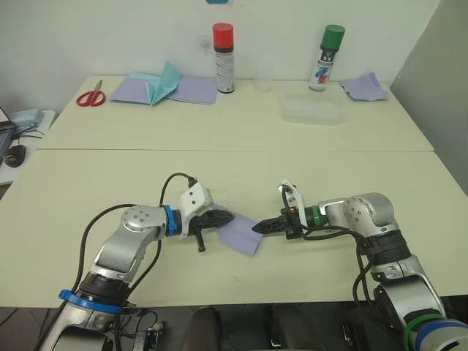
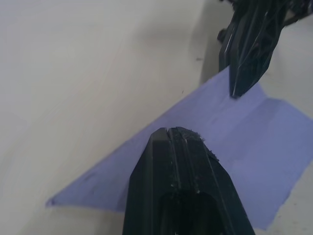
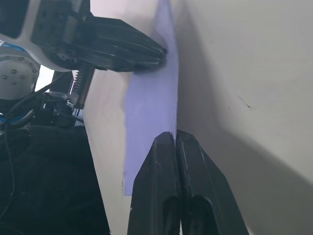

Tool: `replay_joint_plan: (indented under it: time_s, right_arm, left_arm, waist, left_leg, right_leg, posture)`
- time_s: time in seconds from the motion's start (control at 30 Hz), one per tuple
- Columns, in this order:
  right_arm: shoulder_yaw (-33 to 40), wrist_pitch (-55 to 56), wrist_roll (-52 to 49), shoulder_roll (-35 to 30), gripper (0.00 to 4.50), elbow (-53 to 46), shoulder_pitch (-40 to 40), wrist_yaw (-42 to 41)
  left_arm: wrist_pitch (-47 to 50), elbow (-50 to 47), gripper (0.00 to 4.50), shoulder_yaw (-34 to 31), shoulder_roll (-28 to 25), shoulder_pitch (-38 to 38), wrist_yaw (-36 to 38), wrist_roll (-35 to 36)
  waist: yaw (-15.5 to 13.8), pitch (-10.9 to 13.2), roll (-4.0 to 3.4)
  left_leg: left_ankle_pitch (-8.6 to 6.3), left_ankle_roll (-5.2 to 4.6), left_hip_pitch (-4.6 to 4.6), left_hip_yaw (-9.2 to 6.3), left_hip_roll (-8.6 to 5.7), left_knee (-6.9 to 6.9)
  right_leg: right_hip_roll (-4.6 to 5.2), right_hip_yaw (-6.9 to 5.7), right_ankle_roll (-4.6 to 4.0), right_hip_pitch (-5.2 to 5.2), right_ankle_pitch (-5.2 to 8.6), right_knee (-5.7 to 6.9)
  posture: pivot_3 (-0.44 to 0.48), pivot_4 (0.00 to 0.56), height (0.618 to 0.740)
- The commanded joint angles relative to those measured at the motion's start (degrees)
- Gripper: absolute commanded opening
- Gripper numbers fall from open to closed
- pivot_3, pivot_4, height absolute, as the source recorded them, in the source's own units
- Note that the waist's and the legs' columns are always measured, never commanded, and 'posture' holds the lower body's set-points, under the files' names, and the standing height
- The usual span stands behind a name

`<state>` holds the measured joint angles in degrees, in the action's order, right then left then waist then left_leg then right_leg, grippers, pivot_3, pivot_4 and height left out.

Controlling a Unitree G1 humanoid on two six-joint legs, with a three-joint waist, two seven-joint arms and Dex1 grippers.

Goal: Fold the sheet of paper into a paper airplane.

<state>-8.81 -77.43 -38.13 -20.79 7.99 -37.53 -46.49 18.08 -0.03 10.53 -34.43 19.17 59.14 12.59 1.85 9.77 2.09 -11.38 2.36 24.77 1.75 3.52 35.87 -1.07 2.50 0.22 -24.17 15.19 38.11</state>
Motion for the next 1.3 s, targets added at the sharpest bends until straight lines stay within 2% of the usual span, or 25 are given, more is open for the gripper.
replay_joint_plan:
  time_s: [0.03,0.17,0.27,0.4,0.57,0.7,0.87,1.0,1.17,1.23,1.3]
  right_arm:
    - [-1.2,2.0,1.1,-0.5,0.00,-0.2,-0.8,-0.6]
    - [-1.7,6.2,3.4,-0.3,0.00,-0.7,-0.6,0.6]
    - [-1.4,9.9,5.4,-0.9,0.60,-1.3,-0.4,1.6]
    - [-2.8,15.8,8.4,-4.2,2.03,-6.7,0.8,0.5]
    - [-6.5,31.4,13.4,-9.5,3.73,-19.3,6.7,-4.1]
    - [-9.3,43.6,17.5,-10.8,3.73,-24.9,13.0,-6.6]
    - [-13.4,56.8,23.6,-11.1,3.73,-25.5,18.6,-8.8]
    - [-17.6,70.7,33.4,-13.6,3.73,-20.3,18.8,-9.8]
    - [-18.5,81.9,40.2,-13.3,3.73,-13.0,17.4,-8.5]
    - [-17.9,82.2,40.2,-12.6,3.73,-12.3,17.7,-8.4]
    - [-14.5,69.7,32.1,-9.8,3.73,-16.0,19.7,-7.9]
  left_arm:
    - [-2.7,1.5,0.01,1.4,1.0,1.4,-0.9,-2.4]
    - [-3.1,2.5,0.01,2.8,1.4,0.8,-0.4,-3.5]
    - [-3.4,2.4,0.00,3.3,1.5,0.0,-0.3,-3.9]
    - [-2.6,1.8,0.00,3.1,1.7,-0.6,-0.7,-3.8]
    - [0.5,1.6,0.00,2.2,2.7,-0.8,-2.2,-2.9]
    - [3.0,1.6,0.00,1.6,3.2,-0.2,-3.2,-2.5]
    - [4.2,1.7,0.00,1.7,3.4,1.0,-3.3,-2.3]
    - [4.2,2.0,0.00,2.0,3.3,1.5,-2.7,-2.3]
    - [3.7,3.4,0.00,2.4,3.7,2.4,-2.8,-2.9]
    - [3.6,3.5,0.00,2.5,3.9,2.5,-2.8,-3.0]
    - [3.5,3.6,0.00,2.6,4.0,2.4,-2.9,-3.1]
  waist:
    - [0.0,0.0,0.00]
    - [0.0,0.0,0.01]
    - [0.0,0.0,0.00]
    - [0.0,0.0,0.00]
    - [-0.2,0.0,-0.01]
    - [-0.2,0.0,-0.01]
    - [-0.2,0.0,-0.01]
    - [-0.2,0.0,0.00]
    - [-0.2,0.0,0.00]
    - [-0.2,0.0,0.00]
    - [-0.2,0.0,0.01]
  left_leg:
    - [0.00,0.00,0.00,0.00,0.00,0.04]
    - [0.01,-0.01,-0.01,0.01,0.00,0.13]
    - [0.02,-0.02,-0.02,0.02,0.00,0.19]
    - [0.02,-0.02,-0.02,0.03,0.00,0.20]
    - [0.01,-0.02,-0.01,0.01,-0.01,0.14]
    - [0.01,-0.02,-0.02,-0.03,-0.02,0.17]
    - [0.05,-0.04,-0.12,0.00,-0.04,0.28]
    - [0.10,-0.09,-0.22,0.05,-0.06,0.41]
    - [0.10,-0.09,-0.39,0.09,-0.09,0.44]
    - [0.10,-0.09,-0.45,0.09,-0.08,0.44]
    - [0.12,-0.10,-0.48,0.06,-0.05,0.44]
  right_leg:
    - [0.00,0.00,0.02,0.01,-0.01,0.00]
    - [-0.01,0.00,0.13,0.05,-0.07,0.02]
    - [0.00,0.03,0.19,0.05,-0.12,0.07]
    - [0.02,0.04,0.19,0.05,-0.12,0.07]
    - [0.06,0.04,0.18,0.06,-0.11,0.01]
    - [0.05,0.01,0.19,0.10,-0.11,0.02]
    - [0.03,0.00,0.27,0.15,-0.16,0.10]
    - [0.03,0.06,0.25,0.13,-0.15,0.43]
    - [0.03,0.10,0.14,0.13,-0.09,0.72]
    - [0.01,0.11,0.12,0.15,-0.07,0.80]
    - [-0.02,0.09,0.12,0.16,-0.07,0.83]
  posture:
    - [0.000,0.150,0.740]
    - [0.000,0.150,0.740]
    - [0.000,0.150,0.740]
    - [0.000,0.150,0.740]
    - [0.000,0.150,0.740]
    - [0.000,0.150,0.740]
    - [0.000,0.150,0.740]
    - [0.000,0.150,0.740]
    - [0.000,0.150,0.740]
    - [0.000,0.150,0.740]
    - [0.000,0.150,0.740]
